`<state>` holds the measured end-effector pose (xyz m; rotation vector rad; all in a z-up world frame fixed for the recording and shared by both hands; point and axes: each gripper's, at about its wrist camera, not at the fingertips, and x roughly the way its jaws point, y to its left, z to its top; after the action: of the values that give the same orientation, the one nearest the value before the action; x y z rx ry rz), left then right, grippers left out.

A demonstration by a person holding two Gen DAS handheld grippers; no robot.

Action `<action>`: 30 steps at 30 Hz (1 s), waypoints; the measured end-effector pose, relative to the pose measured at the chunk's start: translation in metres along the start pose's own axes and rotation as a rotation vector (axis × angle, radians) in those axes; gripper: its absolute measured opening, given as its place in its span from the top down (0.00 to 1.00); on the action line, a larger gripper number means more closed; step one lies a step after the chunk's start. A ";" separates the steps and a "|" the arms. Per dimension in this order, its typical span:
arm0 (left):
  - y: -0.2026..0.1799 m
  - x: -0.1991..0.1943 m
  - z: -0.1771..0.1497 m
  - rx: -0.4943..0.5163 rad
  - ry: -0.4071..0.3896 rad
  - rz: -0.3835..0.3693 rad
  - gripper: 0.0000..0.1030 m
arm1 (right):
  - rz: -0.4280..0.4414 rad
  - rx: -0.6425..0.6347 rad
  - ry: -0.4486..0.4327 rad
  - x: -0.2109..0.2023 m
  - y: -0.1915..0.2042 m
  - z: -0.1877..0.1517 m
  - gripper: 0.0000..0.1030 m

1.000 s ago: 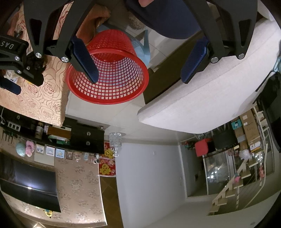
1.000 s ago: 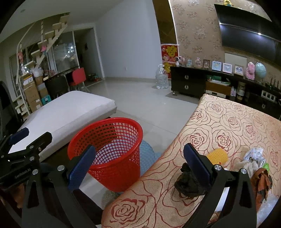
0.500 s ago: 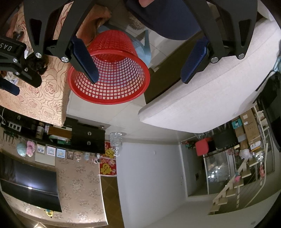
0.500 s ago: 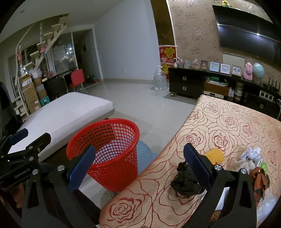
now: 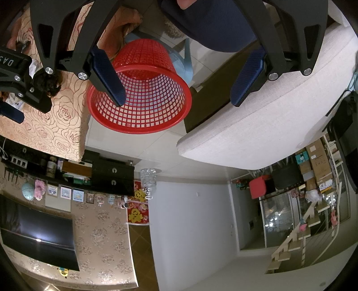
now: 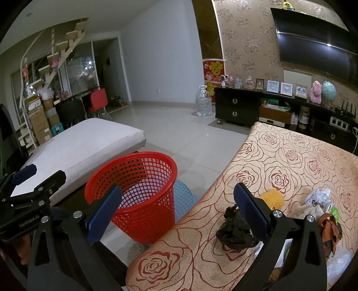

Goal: Collect trash
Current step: 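Move both tools from the red basket toward the trash pile on the table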

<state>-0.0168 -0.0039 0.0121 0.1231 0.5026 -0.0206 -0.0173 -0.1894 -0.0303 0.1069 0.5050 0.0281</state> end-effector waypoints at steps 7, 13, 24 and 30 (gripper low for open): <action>0.000 0.000 0.000 0.002 0.000 0.001 0.12 | 0.000 0.000 -0.001 0.000 0.000 0.000 0.06; 0.000 0.000 0.000 0.002 -0.001 0.000 0.12 | 0.000 -0.002 -0.001 0.000 0.000 -0.001 0.06; -0.002 -0.002 0.000 0.004 0.001 -0.003 0.12 | -0.004 0.003 -0.010 -0.004 -0.003 0.001 0.06; -0.016 -0.004 -0.004 0.017 0.010 -0.027 0.12 | -0.045 0.018 -0.022 -0.015 -0.021 0.002 0.06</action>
<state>-0.0230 -0.0191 0.0083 0.1332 0.5144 -0.0508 -0.0293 -0.2113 -0.0234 0.1133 0.4855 -0.0220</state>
